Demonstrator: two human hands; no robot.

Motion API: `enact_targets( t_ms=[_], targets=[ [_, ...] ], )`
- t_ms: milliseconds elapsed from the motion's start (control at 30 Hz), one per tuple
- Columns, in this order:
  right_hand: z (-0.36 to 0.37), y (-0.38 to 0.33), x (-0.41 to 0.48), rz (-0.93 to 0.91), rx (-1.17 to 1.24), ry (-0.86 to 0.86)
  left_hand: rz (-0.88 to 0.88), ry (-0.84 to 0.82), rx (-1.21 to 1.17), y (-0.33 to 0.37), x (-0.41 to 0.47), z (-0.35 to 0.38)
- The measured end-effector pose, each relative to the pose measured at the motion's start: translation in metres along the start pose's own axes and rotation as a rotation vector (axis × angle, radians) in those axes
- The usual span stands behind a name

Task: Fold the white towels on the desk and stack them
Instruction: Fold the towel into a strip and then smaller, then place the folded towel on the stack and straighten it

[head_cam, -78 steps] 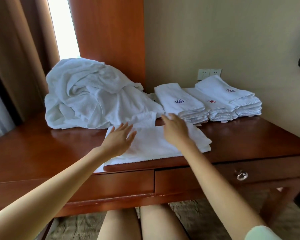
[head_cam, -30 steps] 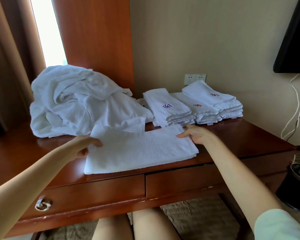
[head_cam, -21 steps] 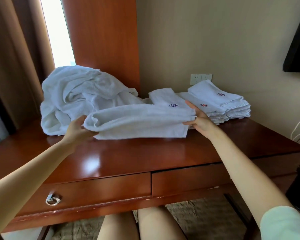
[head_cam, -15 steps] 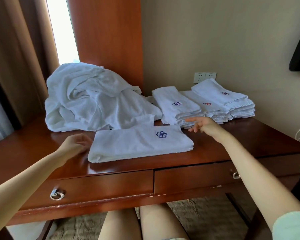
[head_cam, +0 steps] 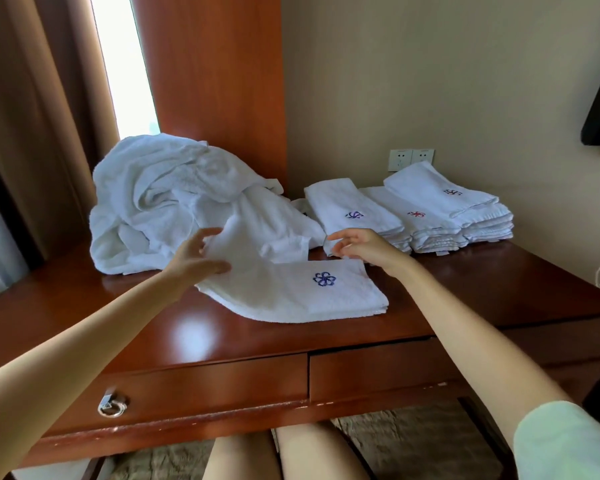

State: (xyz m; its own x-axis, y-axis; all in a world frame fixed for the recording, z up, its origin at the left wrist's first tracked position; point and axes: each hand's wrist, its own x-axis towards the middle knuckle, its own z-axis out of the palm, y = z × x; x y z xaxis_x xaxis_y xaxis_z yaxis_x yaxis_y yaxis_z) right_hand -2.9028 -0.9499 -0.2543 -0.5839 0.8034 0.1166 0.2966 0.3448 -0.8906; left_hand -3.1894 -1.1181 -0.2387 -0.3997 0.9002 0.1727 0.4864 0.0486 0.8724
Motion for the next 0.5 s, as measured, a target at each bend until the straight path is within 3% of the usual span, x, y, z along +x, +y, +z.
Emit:
enact_targets(
  t_ms=[133,233,333,500],
  targets=[
    [-0.002,-0.027,0.023,-0.101,0.082,0.041,0.384,-0.071,0.240,0.061,0.035,0.001],
    [-0.011,-0.054,0.043,-0.158,0.107,0.030,0.617,-0.063,0.279,0.110,0.062,-0.003],
    [-0.024,-0.082,0.062,-0.227,0.243,0.013,0.708,-0.037,0.207,0.151,0.086,-0.001],
    [-0.052,-0.110,0.086,-0.280,0.489,0.208,0.716,0.074,0.061,0.189,0.123,0.023]
  ],
)
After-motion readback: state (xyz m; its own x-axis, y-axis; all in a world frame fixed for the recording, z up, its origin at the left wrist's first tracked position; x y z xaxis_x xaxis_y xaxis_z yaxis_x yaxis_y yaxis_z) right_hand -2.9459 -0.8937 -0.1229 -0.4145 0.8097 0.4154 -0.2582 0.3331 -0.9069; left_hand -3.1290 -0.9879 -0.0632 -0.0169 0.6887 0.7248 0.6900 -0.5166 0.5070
